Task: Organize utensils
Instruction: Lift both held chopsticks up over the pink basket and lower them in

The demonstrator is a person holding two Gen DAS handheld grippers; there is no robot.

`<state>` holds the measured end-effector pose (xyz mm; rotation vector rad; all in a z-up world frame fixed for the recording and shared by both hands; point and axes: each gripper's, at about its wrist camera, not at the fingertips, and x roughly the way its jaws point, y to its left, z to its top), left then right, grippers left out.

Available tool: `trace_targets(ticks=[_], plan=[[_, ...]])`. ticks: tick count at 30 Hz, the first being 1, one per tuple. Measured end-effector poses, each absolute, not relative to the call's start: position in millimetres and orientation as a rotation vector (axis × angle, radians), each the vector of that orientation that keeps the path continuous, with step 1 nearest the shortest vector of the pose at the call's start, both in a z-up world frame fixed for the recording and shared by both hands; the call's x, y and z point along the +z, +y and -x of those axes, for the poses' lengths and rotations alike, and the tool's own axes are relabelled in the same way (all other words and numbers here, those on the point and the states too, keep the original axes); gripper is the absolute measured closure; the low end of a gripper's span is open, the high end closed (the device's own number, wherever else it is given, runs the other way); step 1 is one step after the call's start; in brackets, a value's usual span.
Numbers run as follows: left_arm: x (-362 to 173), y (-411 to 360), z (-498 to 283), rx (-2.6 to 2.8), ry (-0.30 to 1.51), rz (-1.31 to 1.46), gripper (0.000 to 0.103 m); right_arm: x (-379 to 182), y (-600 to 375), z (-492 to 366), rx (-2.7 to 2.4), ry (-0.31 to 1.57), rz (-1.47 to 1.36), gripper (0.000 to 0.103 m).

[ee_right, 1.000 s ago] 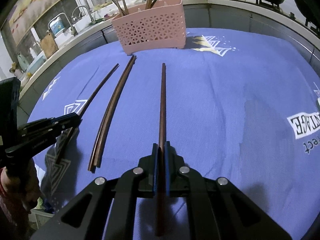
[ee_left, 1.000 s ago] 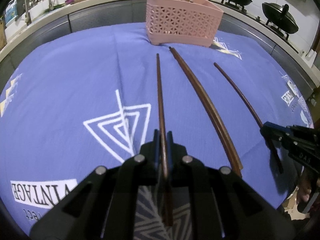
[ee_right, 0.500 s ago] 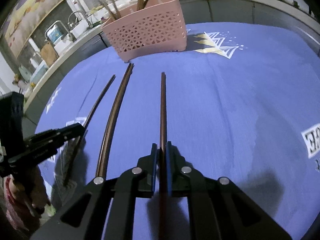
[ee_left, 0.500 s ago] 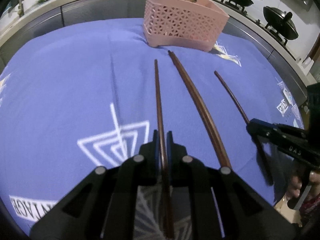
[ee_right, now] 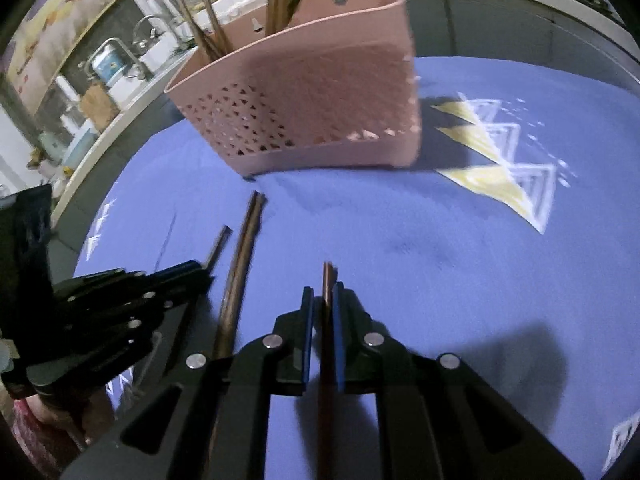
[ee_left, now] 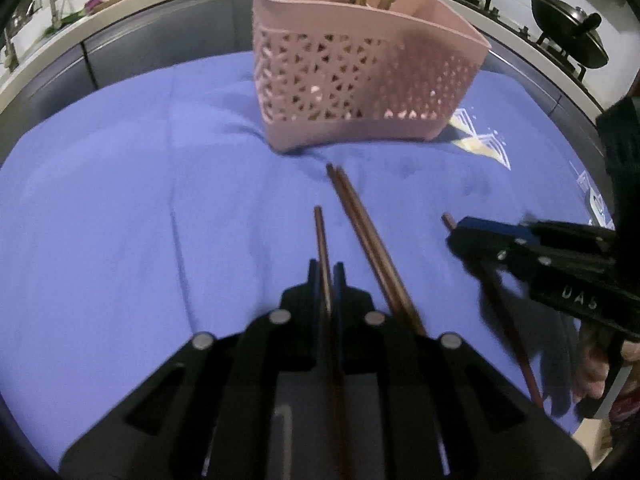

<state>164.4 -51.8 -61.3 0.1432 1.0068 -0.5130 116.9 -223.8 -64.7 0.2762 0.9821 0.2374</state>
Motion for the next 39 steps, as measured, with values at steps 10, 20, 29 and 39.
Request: trace_targets(ticks=[10, 20, 29, 39], plan=[[18.5, -6.9, -111.8, -0.648, 0.762, 0.053, 0.099, 18.1, -230.8, -53.7, 0.298, 0.612, -0.296, 0.098], [62.1, 18.7, -35.5, -0.666, 0.528, 0.038, 0.098, 73.2, -217.9, 23.3, 0.271, 0.300, -0.202, 0.098], [97.1, 18.4, -57.3, -0.682, 0.518, 0.064, 0.098, 97.7, -220.4, 0.3, 0.298, 0.303, -0.255, 0.098], [207.2, -17.9, -146.9, -0.615, 0.346, 0.077, 0.098, 193.7, -236.4, -95.8, 0.265, 0.116, -0.266, 0.098]])
